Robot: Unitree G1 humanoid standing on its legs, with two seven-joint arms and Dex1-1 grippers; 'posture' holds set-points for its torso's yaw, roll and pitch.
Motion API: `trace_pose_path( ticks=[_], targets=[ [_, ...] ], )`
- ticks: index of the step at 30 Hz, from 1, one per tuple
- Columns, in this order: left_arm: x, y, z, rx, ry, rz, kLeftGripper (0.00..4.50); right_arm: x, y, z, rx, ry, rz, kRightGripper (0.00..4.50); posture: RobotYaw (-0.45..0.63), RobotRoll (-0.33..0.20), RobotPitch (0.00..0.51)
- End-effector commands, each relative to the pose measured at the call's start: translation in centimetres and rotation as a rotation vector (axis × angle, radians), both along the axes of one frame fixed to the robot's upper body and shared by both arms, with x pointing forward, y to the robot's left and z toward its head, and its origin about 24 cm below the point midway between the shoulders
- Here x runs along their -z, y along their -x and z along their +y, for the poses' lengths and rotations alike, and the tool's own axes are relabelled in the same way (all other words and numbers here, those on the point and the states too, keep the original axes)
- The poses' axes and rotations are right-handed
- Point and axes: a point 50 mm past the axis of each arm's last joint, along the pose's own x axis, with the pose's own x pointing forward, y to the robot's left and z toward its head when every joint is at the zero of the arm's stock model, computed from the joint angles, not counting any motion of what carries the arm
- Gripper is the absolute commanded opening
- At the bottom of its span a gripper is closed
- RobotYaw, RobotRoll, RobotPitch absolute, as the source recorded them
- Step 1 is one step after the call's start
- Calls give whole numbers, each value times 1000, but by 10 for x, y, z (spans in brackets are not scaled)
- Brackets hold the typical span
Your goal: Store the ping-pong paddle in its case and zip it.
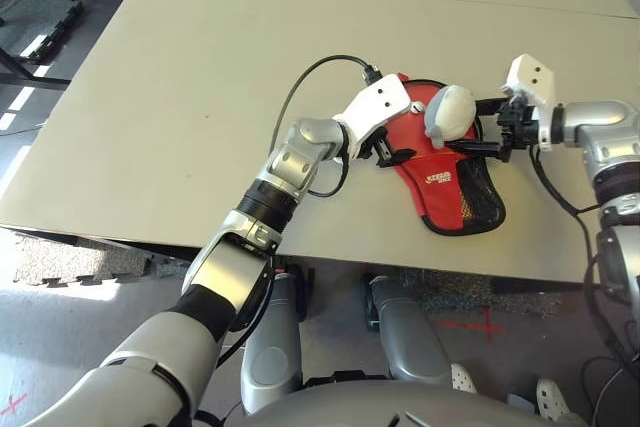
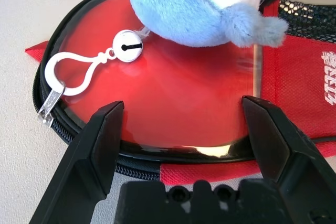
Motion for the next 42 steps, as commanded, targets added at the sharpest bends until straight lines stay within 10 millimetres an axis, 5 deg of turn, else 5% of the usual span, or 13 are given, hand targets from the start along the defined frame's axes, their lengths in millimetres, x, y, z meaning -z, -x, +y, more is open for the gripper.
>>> trace_pose_path(
  ticks=[1, 14, 38, 42],
  targets=[
    [20, 2, 6, -34, -66, 57, 4484, -8, 10, -13, -22, -1, 82, 4500, -123, 0, 291],
    [31, 11, 5, -23, -95, 75, 4484, -31, -15, 15, -8, -121, 1, 4500, -108, 0, 286],
    [37, 14, 11, -47, -115, 80, 4484, -5, -35, 77, -91, -270, 120, 4500, -75, 0, 281],
    [37, 14, 11, -49, -116, 80, 4500, -1, -36, 78, -63, -293, 123, 3548, -73, 0, 282]
  ],
)
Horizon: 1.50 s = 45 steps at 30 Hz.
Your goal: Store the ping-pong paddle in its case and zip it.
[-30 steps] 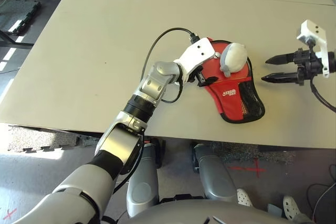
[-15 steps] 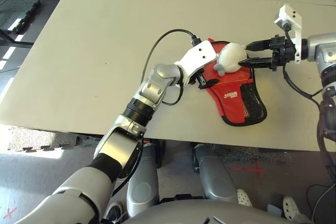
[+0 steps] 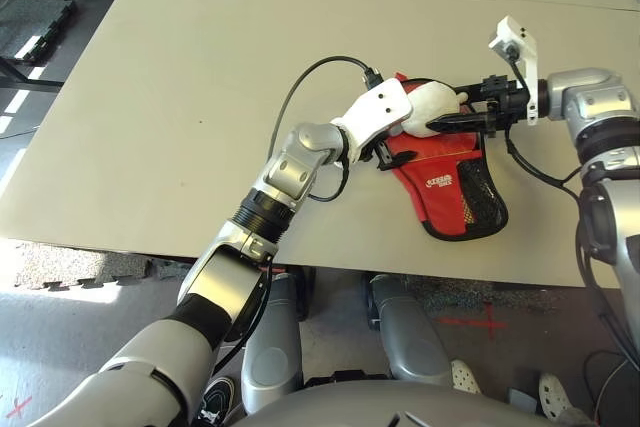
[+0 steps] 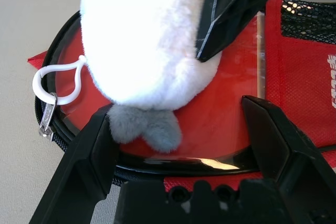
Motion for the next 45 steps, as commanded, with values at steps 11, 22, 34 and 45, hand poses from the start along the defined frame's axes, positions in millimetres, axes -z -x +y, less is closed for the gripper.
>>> trace_pose_path(
  ticks=[11, 22, 34, 45],
  targets=[
    [37, 4, 10, -45, -110, 116, 4500, 1, -3, -19, 175, -13, -83, 497, -76, 0, 285],
    [38, 4, 10, -43, -112, 119, 4500, -7, -20, -38, 527, 267, -383, 485, -70, 0, 285],
    [40, 5, 10, -47, -111, 127, 4500, -18, -25, -47, 701, 344, -473, 482, -66, 0, 290],
    [41, 6, 9, -39, -116, 129, 4500, -13, -6, -88, 771, 357, -327, 482, -73, 0, 282]
  ],
)
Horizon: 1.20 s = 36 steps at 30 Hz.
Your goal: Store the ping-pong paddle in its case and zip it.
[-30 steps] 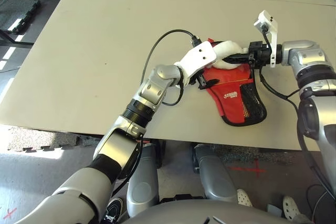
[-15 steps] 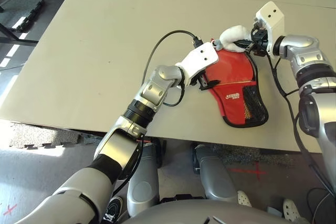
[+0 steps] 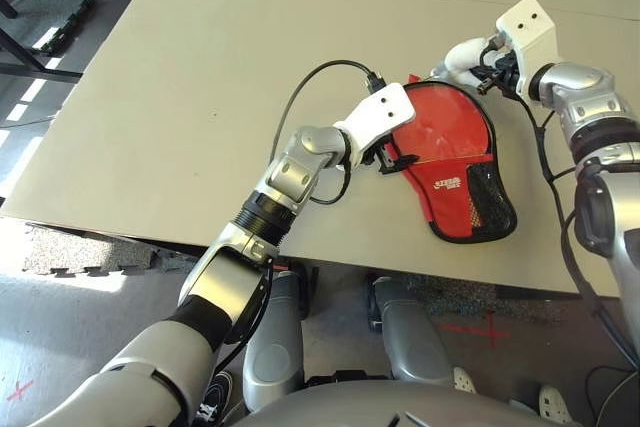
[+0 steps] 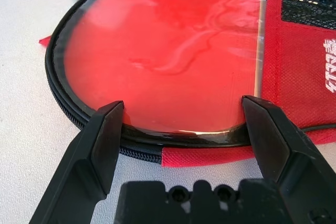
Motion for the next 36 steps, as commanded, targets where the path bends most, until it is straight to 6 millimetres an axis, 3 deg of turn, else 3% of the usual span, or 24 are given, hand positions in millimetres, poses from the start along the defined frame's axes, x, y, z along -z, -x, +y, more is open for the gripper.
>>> trace_pose_path(
  ticks=[1, 12, 19, 28, 36],
  targets=[
    [37, 4, 11, -42, -111, 122, 4500, 6, 16, -30, 51, -35, 81, 482, -80, 0, 281],
    [37, 3, 10, -46, -110, 121, 4500, 20, 70, -75, -146, -143, 457, 482, -101, 0, 285],
    [38, 3, 9, -46, -107, 128, 4500, 20, 104, -88, -301, -225, 688, 481, -114, 0, 296],
    [39, 3, 7, -45, -109, 134, 4500, 38, 160, -72, -487, -284, 957, 473, -137, 0, 307],
    [41, 4, 8, -45, -117, 138, 4500, 45, 180, -65, -542, -301, 1065, 473, -141, 0, 303]
  ],
)
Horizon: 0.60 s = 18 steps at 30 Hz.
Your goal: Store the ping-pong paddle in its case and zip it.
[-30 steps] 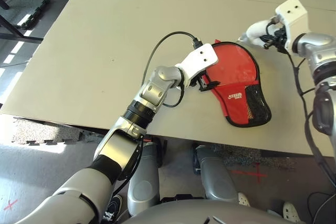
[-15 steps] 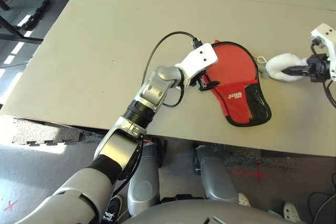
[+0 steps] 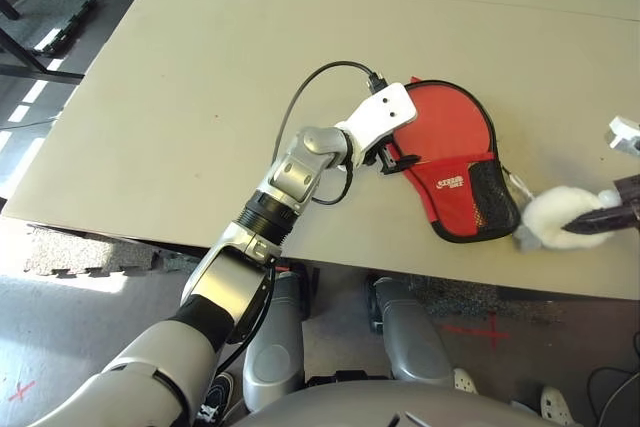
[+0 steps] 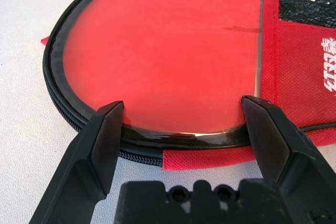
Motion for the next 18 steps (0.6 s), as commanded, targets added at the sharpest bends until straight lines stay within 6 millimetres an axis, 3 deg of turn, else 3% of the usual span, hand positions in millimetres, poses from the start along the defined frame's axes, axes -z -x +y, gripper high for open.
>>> trace_pose_path(
  ticks=[1, 2, 5, 9, 13, 18],
  targets=[
    [40, 4, 12, -46, -126, 125, 4500, 5, 6, -3, -6, 21, 37, 473, -141, 0, 302],
    [40, 4, 12, -46, -126, 125, 4500, 5, 2, -5, 10, 29, 18, 472, -142, 0, 299],
    [36, 3, 13, -42, -121, 118, 4500, -2, -10, -13, 80, 47, -42, 1468, -145, 0, 291],
    [18, 3, 18, -35, -48, 120, 4500, -19, 0, -21, 141, 15, -26, 3005, -154, 0, 285],
    [-7, 7, 41, -34, 17, 100, 4500, -32, -4, -42, 266, 21, -122, 4449, -152, 0, 282],
    [-45, 11, 80, -109, 178, 96, 4500, -35, -23, -57, 446, -89, -328, 4483, -134, 0, 281]
  ],
)
